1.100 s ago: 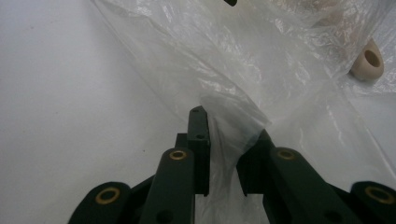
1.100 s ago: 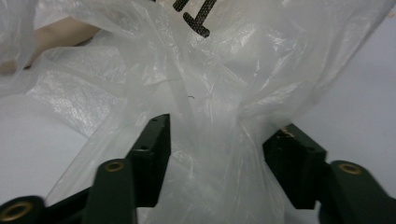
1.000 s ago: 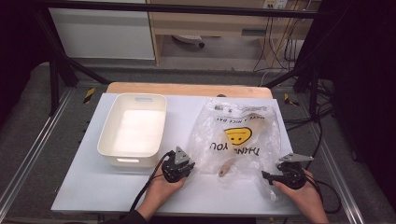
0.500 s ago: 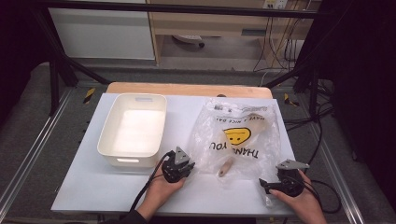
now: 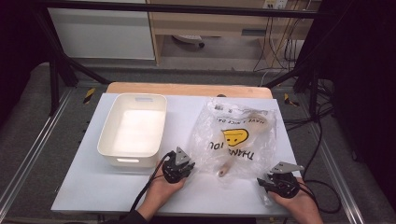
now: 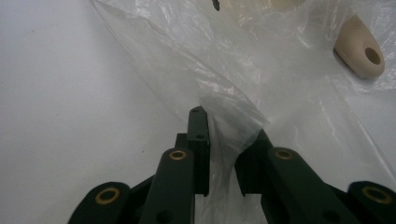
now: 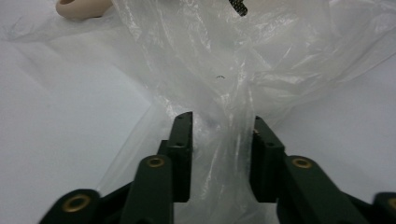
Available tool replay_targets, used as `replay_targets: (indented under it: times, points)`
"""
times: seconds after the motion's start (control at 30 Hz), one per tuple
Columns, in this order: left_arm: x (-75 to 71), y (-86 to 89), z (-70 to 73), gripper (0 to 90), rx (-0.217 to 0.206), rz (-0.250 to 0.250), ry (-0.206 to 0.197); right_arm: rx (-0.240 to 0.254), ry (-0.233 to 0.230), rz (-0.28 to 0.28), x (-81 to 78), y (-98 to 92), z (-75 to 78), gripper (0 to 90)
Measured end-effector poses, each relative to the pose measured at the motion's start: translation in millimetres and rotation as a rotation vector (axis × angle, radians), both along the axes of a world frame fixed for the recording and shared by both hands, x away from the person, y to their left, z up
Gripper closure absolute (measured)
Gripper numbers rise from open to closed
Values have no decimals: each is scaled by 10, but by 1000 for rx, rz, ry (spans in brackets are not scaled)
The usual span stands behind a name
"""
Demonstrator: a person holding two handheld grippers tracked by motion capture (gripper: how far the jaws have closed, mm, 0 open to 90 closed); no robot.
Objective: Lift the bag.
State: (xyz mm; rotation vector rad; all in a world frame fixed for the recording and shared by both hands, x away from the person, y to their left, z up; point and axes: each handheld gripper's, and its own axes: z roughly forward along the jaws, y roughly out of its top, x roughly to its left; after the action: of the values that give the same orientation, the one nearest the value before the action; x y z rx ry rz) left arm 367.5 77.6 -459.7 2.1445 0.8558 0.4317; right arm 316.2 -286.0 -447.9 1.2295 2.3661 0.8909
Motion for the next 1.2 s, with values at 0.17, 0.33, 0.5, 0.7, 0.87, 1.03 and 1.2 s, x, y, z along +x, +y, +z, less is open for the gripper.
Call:
replay_targets:
  times: [0.17, 0.33, 0.5, 0.7, 0.87, 1.03, 1.2]
  points:
    - [0, 1, 1, 816, -2, -3, 1, 5, -2, 37, 21, 47, -3, 896]
    - [6, 9, 6, 898, -10, -14, 9, 15, 1, 45, 35, 44, 8, 900]
    - [14, 30, 39, 900, -38, -23, 39, 30, -6, 71, 62, 99, 44, 900]
    - [11, 28, 174, 900, -83, -41, 67, 55, -36, 87, 107, 178, 190, 900]
    - [34, 40, 311, 900, -116, -49, 81, 67, -73, 98, 177, 275, 328, 900]
    - [105, 60, 450, 900, -131, -45, 74, 83, -103, 106, 295, 355, 460, 900]
    - [180, 69, 557, 900, -147, -42, 78, 82, -129, 114, 429, 452, 567, 900]
